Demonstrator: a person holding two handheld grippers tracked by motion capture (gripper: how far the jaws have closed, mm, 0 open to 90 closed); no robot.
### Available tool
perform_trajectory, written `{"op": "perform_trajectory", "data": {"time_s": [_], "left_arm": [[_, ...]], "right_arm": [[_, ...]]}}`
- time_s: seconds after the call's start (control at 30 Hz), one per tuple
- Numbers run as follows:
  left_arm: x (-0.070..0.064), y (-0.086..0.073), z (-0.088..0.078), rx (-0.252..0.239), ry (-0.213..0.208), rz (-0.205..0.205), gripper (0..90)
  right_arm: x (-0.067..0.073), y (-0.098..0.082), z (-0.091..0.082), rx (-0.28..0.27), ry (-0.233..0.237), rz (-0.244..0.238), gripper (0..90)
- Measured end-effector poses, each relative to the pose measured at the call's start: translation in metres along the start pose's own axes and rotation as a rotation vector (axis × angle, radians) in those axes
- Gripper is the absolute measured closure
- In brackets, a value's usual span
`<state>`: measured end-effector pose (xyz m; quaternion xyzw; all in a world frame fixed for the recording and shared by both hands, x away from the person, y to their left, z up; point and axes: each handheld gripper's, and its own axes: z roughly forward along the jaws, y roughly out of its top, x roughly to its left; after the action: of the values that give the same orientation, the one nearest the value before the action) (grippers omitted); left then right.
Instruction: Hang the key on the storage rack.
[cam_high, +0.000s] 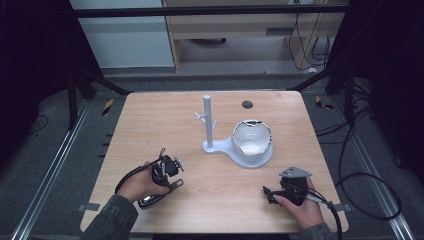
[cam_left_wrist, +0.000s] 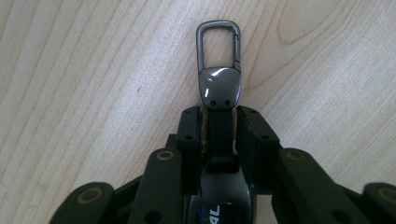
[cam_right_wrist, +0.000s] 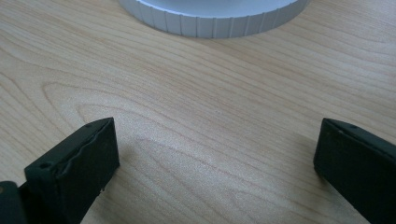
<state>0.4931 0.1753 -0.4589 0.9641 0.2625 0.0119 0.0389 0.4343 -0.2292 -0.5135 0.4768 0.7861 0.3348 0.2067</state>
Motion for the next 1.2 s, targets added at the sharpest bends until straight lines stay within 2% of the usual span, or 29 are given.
{"op": "perform_trajectory", "data": {"time_s": [0.4, 0.5, 0.67, 0.8, 0.9, 0.93, 0.97, 1.2], "left_arm": [[-0.001, 0.000, -0.001, 0.013, -0.007, 0.007, 79.5], [-0.003, -0.001, -0.003, -0.009, 0.003, 0.001, 79.7], [-0.005, -0.007, -0.009, -0.068, -0.006, -0.021, 79.9], [-0.008, -0.013, -0.015, -0.112, 0.010, -0.019, 80.0], [-0.010, -0.021, -0.021, -0.170, 0.025, -0.028, 80.0], [-0.010, -0.021, -0.021, -0.170, 0.025, -0.028, 80.0], [-0.011, -0.028, -0.024, -0.210, 0.037, -0.038, 80.0], [-0.014, -0.053, -0.039, -0.357, 0.076, -0.086, 80.1]], "right_arm": [[0.000, 0.000, 0.000, 0.001, 0.000, 0.002, 0.4], [0.000, 0.000, 0.000, 0.001, 0.001, 0.002, 0.4], [0.000, 0.000, 0.000, 0.001, 0.000, 0.002, 0.4], [0.001, 0.000, 0.000, 0.001, 0.004, 0.000, 0.4], [0.001, 0.000, 0.000, 0.000, 0.007, -0.003, 0.4], [0.001, 0.000, 0.000, 0.000, 0.007, -0.003, 0.4], [0.001, 0.000, 0.000, 0.000, 0.006, -0.006, 0.4], [0.002, -0.001, -0.001, 0.001, 0.001, 0.004, 0.4]]}}
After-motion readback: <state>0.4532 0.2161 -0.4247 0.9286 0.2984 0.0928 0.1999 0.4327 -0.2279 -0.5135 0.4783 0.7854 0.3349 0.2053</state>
